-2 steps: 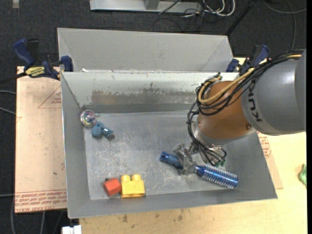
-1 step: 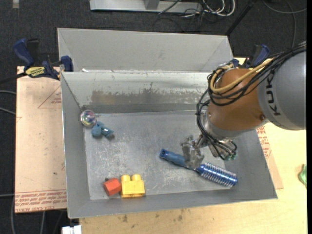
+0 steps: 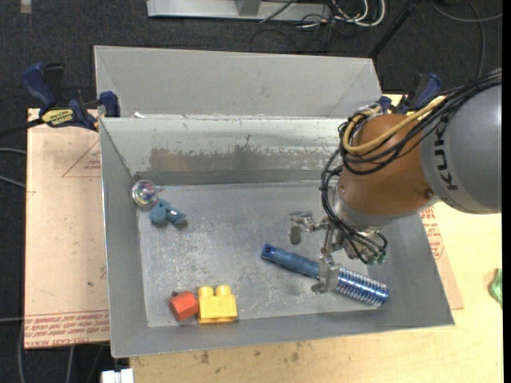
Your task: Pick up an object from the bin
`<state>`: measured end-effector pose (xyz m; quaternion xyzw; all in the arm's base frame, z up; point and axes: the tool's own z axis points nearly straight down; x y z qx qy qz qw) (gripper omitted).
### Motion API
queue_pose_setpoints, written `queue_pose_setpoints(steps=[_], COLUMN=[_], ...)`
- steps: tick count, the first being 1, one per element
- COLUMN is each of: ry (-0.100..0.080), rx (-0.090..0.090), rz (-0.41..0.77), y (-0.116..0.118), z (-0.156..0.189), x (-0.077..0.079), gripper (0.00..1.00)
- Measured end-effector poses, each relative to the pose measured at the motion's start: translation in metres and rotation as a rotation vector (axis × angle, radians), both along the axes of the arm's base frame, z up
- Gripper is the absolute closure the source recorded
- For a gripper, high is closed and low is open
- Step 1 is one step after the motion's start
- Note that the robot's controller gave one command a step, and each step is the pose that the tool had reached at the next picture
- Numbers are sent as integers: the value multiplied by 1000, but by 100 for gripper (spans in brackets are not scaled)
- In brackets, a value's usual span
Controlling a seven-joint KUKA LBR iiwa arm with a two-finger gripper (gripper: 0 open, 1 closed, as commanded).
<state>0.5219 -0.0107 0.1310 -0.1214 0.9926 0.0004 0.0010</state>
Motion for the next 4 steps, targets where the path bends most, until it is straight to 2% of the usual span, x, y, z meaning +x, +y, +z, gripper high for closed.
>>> queue_pose_setpoints(steps=[1,2,4], ry=[4,2,-9], rx=[1,1,0], rz=[-137,-137,-160], y=[-2,-1,-14], z=[-64,-61,103], x=[23,24,39], gripper=[0,100,100])
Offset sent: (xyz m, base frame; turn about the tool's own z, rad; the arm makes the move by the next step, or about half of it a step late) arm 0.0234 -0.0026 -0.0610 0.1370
